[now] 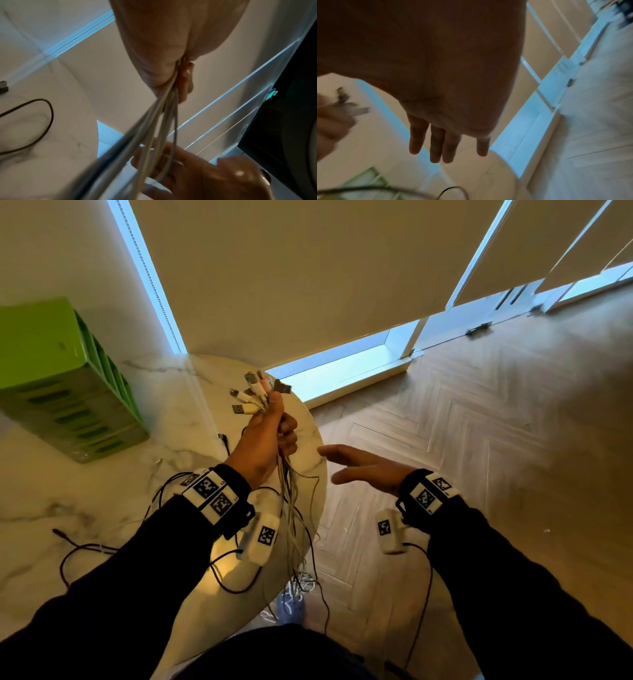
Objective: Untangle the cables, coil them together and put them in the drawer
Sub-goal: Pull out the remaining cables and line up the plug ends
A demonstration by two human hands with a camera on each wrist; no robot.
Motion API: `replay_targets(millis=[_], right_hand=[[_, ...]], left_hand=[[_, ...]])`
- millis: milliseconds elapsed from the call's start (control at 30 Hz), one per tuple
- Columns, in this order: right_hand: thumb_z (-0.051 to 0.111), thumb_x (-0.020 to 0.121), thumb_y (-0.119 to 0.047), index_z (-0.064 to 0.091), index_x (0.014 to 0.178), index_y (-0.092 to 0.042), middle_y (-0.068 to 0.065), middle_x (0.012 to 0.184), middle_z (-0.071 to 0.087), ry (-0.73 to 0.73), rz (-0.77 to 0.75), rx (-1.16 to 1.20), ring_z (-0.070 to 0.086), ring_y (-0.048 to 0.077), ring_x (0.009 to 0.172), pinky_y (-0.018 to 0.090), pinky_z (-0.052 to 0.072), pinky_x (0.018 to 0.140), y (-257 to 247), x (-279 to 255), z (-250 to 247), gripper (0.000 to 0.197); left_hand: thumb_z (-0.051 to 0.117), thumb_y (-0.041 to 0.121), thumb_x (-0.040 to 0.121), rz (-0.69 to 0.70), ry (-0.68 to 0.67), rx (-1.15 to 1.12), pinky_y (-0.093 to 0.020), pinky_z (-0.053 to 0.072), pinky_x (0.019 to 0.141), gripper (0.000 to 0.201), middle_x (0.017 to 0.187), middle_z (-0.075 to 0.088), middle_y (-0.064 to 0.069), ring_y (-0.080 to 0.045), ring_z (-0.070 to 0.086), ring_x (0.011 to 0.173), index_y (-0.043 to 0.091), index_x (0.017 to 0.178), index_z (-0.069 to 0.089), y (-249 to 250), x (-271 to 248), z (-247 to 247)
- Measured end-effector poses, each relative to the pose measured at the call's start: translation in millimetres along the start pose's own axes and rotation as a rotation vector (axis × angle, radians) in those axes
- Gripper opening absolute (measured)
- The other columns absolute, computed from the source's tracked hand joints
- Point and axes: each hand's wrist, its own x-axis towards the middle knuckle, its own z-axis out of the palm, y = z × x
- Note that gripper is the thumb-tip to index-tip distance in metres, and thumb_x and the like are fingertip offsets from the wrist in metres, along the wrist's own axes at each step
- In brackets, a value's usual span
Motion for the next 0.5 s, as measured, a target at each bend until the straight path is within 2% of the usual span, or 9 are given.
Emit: replay_targets(millis=[33,100,167,233,267,333,367,400,500], right_hand=[[0.068,0.092,-0.031,0.031,0.153,-0.029,-0.003,0.162,0.029,-0.071,-0.029,-0.016,0.024,0.012,0.148,0.037,0.023,0.117,-15.4,1.5,8.6,0.072],[0.071,0.091,-0.025,0.039,0.149,-0.025,0.000,0.157,0.038,-0.158,-0.088,0.005,0.031,0.014,0.145,0.035,0.026,0.117,-37.2,9.5,28.4,0.066],[0.070,0.092,-0.014,0.051,0.141,-0.018,0.002,0.146,0.052,-0.237,-0.118,0.093,0.045,0.013,0.135,0.031,0.035,0.115,-50.3,18.6,50.1,0.053],[0.065,0.094,-0.010,0.064,0.124,-0.010,0.005,0.128,0.066,-0.390,-0.148,0.073,0.058,0.012,0.122,0.026,0.042,0.108,-54.2,28.3,68.6,0.029],[0.064,0.095,-0.012,0.069,0.111,-0.008,0.008,0.118,0.070,-0.488,-0.152,0.036,0.062,0.015,0.117,0.030,0.044,0.107,-55.5,31.9,76.9,0.018],[0.065,0.093,-0.017,0.070,0.090,-0.006,0.018,0.104,0.071,-0.654,-0.114,-0.018,0.065,0.030,0.110,0.047,0.043,0.110,-54.9,37.7,88.6,0.013],[0.066,0.092,-0.019,0.068,0.082,-0.007,0.019,0.097,0.071,-0.690,-0.076,-0.045,0.065,0.034,0.105,0.051,0.043,0.110,-54.3,39.8,90.2,0.015],[0.068,0.091,-0.019,0.066,0.076,-0.009,0.017,0.090,0.071,-0.691,-0.029,-0.085,0.066,0.034,0.099,0.051,0.045,0.108,-53.7,42.5,89.5,0.018],[0.070,0.093,-0.021,0.059,0.065,-0.011,0.011,0.074,0.066,-0.589,0.067,-0.284,0.068,0.027,0.083,0.041,0.052,0.093,-54.7,55.1,77.4,0.031]], left_hand=[[0.032,0.052,0.105,-0.020,-0.068,0.057,-0.025,0.028,0.053,0.042,0.062,0.033,0.004,-0.010,0.029,0.053,0.021,0.077,0.038,1.2,-2.8,-0.3],[0.033,0.059,0.099,-0.046,-0.206,0.216,-0.029,0.034,0.058,0.046,0.062,0.037,0.002,-0.014,0.036,0.056,0.021,0.074,0.039,5.6,-10.6,-0.1],[0.034,0.061,0.097,-0.069,-0.299,0.344,-0.032,0.040,0.064,0.048,0.062,0.038,0.000,-0.016,0.044,0.059,0.020,0.073,0.039,12.8,-19.1,-1.0],[0.031,0.056,0.102,-0.094,-0.361,0.455,-0.031,0.045,0.070,0.049,0.061,0.035,0.000,-0.017,0.050,0.060,0.017,0.075,0.038,24.6,-25.1,-5.1],[0.029,0.054,0.104,-0.127,-0.396,0.490,-0.029,0.047,0.070,0.049,0.060,0.032,0.001,-0.018,0.050,0.059,0.015,0.076,0.038,31.1,-27.0,-10.4],[0.033,0.051,0.105,-0.236,-0.464,0.433,-0.026,0.049,0.067,0.046,0.057,0.028,0.002,-0.017,0.047,0.056,0.012,0.083,0.043,43.9,-30.9,-25.9],[0.037,0.050,0.105,-0.281,-0.486,0.376,-0.027,0.050,0.067,0.045,0.056,0.027,0.003,-0.016,0.043,0.055,0.010,0.086,0.046,50.7,-33.0,-34.8],[0.040,0.049,0.103,-0.299,-0.491,0.326,-0.029,0.052,0.071,0.044,0.056,0.027,0.004,-0.015,0.041,0.054,0.009,0.089,0.051,57.1,-35.5,-44.7],[0.040,0.042,0.102,-0.233,-0.421,0.234,-0.037,0.054,0.087,0.037,0.058,0.029,0.006,-0.014,0.040,0.057,0.011,0.097,0.059,80.1,-46.1,-75.5]])
